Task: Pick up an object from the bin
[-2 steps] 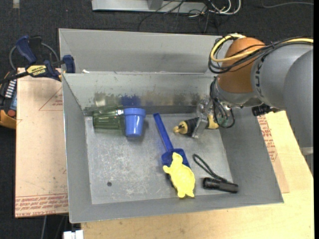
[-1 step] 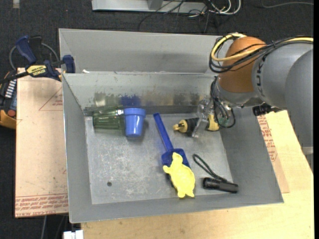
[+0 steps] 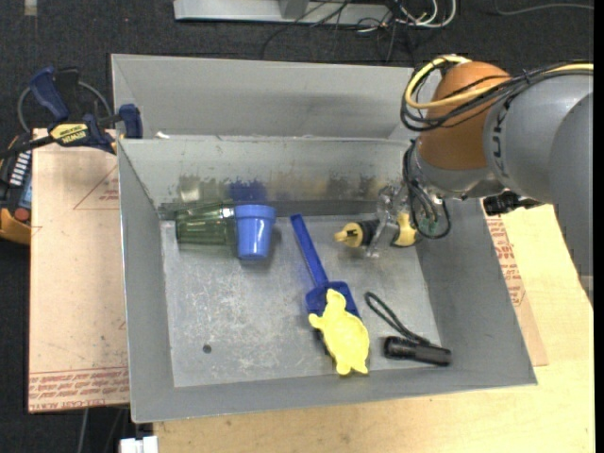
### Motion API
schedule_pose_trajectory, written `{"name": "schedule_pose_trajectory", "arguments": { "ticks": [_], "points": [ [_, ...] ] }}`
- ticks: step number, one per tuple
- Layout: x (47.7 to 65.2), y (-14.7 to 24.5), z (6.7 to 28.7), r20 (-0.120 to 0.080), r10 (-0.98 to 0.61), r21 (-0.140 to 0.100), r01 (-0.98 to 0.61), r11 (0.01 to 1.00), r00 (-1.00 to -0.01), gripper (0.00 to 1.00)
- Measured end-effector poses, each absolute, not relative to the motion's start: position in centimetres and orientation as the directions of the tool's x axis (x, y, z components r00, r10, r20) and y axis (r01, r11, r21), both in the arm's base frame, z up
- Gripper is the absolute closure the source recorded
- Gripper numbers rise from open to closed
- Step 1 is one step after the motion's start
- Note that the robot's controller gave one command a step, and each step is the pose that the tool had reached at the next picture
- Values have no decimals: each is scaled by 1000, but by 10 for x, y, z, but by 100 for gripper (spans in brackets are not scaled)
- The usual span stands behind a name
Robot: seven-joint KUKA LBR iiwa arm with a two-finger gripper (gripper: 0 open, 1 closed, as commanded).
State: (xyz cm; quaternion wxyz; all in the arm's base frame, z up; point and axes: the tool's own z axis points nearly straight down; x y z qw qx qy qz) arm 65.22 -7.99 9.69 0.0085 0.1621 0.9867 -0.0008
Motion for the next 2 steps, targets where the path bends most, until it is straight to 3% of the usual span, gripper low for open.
{"name": "schedule_pose_trajectory", "arguments": {
  "ticks": [2],
  "points": [
    [653, -80, 123, -22, 319, 3, 319, 948, -947, 100]
  ]
}}
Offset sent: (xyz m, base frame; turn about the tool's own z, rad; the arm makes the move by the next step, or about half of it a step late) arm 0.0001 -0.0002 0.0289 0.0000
